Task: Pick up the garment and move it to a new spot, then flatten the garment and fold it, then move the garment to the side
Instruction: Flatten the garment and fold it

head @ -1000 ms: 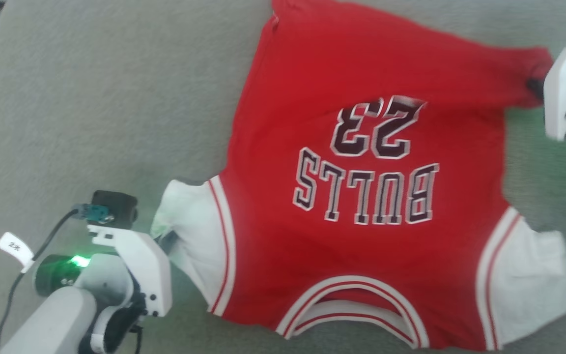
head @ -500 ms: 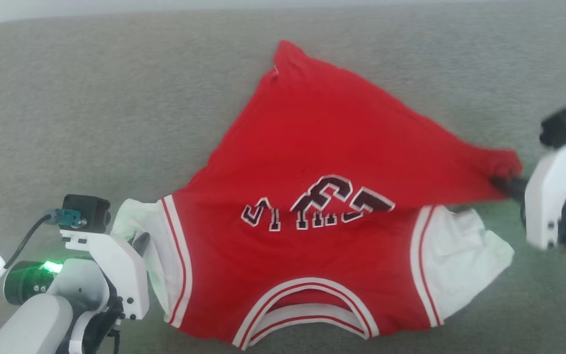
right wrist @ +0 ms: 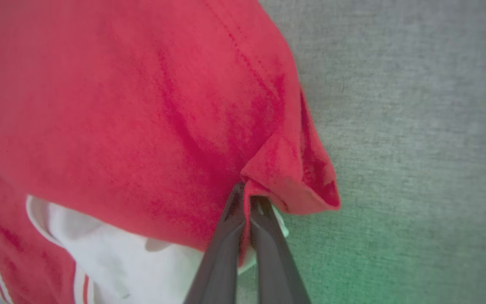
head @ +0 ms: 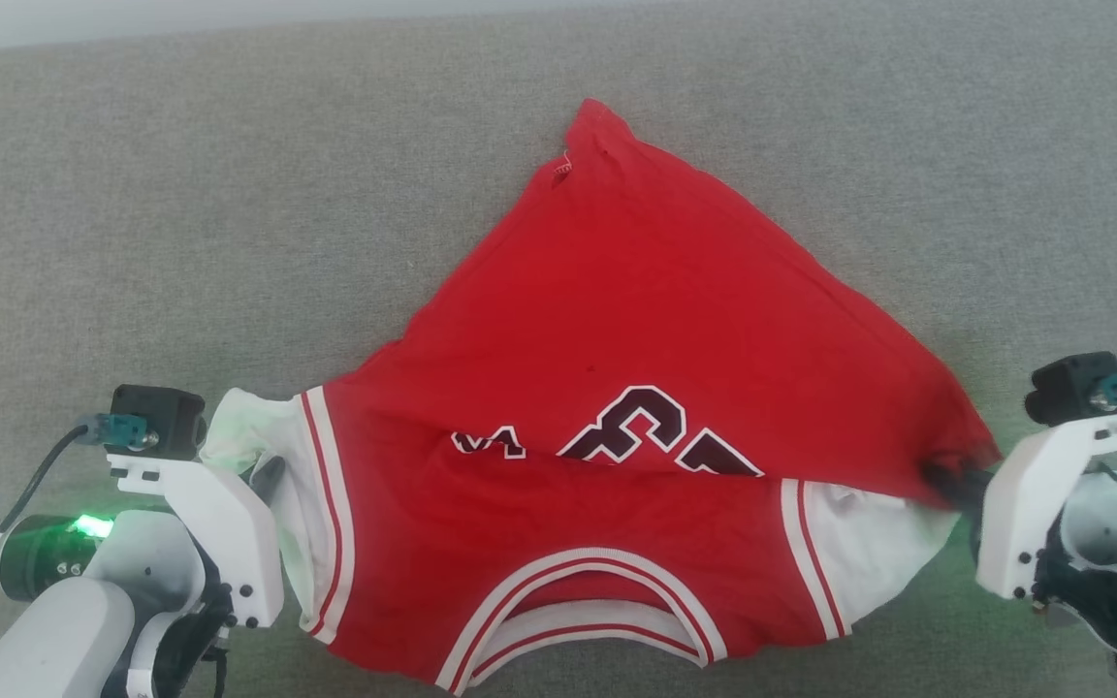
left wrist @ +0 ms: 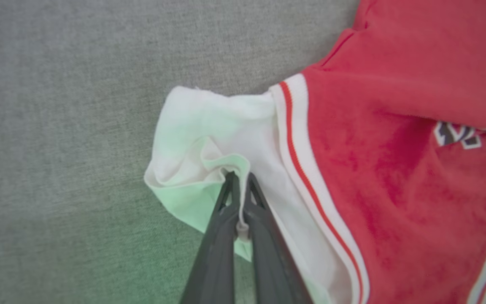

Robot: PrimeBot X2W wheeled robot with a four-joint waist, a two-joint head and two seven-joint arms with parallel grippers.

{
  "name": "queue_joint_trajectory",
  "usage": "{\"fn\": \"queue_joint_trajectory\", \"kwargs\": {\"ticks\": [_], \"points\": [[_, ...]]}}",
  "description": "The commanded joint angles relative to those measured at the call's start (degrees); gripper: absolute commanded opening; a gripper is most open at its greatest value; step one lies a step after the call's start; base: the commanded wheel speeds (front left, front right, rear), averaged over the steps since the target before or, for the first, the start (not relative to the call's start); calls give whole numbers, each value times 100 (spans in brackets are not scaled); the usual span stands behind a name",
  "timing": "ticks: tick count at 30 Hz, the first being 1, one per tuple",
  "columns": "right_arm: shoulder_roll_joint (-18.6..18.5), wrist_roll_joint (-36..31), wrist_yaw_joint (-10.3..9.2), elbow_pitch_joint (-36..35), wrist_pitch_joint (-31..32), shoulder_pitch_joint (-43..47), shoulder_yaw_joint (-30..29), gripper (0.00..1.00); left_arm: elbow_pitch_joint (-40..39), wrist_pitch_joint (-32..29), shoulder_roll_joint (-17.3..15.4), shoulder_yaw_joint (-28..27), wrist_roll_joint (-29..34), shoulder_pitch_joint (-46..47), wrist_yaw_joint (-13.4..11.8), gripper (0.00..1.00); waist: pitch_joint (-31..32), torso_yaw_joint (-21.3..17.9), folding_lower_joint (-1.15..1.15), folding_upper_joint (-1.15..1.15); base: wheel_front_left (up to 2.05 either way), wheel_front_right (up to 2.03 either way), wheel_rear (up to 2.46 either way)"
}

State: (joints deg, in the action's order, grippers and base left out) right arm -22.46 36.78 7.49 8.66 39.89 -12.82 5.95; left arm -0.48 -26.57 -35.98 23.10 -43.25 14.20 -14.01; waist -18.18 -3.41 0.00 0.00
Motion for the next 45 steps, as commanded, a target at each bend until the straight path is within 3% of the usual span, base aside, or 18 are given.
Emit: {"fn": "queue_joint_trajectory", "kwargs": {"ticks": [1,5,15,20,27,33,45], "points": [[79,-42,1,146,30,82,147,100,36,43,12,-5,-48,54,34,0,1,4,0,0,0,0,0],[-58,-75,-6,-98,-78,-17,79,100,138,80,24,18,-69,51,82,0,42,22,0,0,0,0,0],[-244,-222,2,-1820,176,-63,-343,100,169,109,90,101,-89,-2,121,0,168,186,0,0,0,0,0],[-264,-346,2,-2127,52,-547,-117,100,139,115,155,167,-53,94,130,0,138,348,0,0,0,0,0],[-476,-362,2,-1204,-490,-1898,861,100,115,106,253,266,11,275,164,0,-21,694,0,0,0,0,0],[-440,-197,2,207,-933,-3273,1769,100,165,134,425,404,65,520,252,0,-275,1094,0,0,0,0,0],[-415,166,1,2917,-689,-5032,3039,100,612,288,998,790,155,1120,588,0,-818,1966,0,0,0,0,0]]}}
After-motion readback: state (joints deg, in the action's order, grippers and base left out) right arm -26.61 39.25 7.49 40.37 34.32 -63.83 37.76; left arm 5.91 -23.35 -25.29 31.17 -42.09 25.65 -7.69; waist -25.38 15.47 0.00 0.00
